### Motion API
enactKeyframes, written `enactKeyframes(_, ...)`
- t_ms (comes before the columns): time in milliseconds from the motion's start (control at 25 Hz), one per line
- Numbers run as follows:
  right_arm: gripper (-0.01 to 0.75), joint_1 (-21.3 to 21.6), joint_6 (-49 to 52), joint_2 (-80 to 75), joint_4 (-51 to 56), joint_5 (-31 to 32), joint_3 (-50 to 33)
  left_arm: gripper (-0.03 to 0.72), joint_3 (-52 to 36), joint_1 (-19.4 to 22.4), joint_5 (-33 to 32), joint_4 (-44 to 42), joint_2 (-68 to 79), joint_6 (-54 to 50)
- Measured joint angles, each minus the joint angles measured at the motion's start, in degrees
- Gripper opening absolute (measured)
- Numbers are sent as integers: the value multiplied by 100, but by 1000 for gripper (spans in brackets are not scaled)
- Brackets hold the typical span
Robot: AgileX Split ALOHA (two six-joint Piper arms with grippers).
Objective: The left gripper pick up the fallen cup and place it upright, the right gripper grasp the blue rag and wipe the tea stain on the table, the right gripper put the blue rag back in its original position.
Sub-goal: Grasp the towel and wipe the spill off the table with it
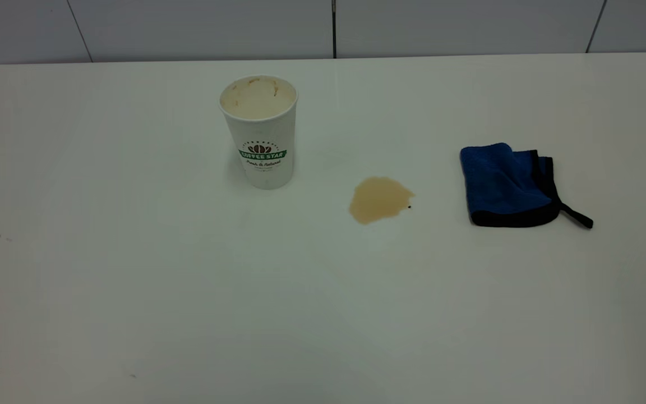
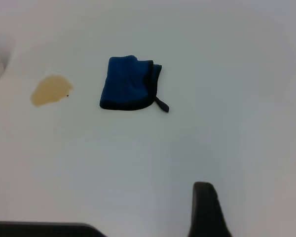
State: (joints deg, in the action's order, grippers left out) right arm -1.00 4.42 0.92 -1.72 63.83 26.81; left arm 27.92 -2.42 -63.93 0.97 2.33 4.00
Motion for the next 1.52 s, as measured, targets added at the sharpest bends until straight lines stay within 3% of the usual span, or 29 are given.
enactKeyframes(240, 526, 0, 0, 0, 0, 0, 0, 514, 0, 386, -79, 0, -333, 0)
enactKeyframes(1160, 533, 0, 0, -276, 172, -81, 64, 514, 0, 392, -90, 0, -333, 0)
enactKeyframes(1320, 600, 0, -202, -1464, 172, -620, 130, 514, 0, 392, -90, 0, -333, 0)
enactKeyframes(1520, 631, 0, -1278, -3591, 939, -2182, 128, 514, 0, 392, -90, 0, -333, 0)
